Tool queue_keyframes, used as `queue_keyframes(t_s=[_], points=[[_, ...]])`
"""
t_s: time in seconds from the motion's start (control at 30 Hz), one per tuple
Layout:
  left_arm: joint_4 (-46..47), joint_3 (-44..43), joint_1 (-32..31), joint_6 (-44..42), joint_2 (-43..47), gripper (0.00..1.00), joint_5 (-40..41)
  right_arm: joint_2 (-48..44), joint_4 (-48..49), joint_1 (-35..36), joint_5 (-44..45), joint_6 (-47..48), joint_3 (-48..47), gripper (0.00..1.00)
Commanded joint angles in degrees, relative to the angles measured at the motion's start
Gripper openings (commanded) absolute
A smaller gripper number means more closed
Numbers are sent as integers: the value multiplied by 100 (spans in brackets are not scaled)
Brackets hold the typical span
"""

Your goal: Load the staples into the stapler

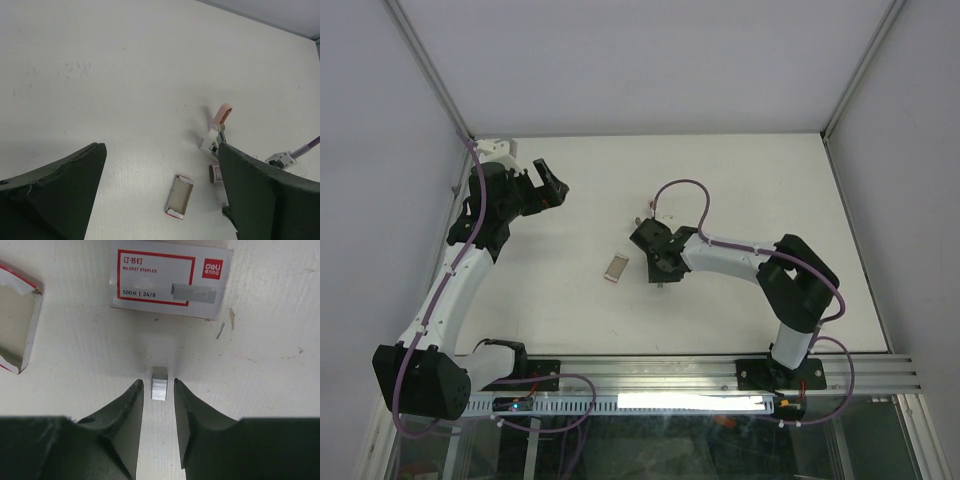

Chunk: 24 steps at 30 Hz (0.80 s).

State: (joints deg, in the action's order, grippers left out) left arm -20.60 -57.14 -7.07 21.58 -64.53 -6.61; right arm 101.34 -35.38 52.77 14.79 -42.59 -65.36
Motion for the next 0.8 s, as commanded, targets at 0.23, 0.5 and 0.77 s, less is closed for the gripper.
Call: queue_keyframes(t_s=[0.23,0.5,0.77], points=[[118,6,10,-102,200,99,-173,138,-5,58,297,-84,-283,29],[129,8,13,-93,204,99,-196,221,-24,75,339,-48,-327,25],[127,2,8,-93,204,99,-174,140,-77,84,439,57,-381,16]])
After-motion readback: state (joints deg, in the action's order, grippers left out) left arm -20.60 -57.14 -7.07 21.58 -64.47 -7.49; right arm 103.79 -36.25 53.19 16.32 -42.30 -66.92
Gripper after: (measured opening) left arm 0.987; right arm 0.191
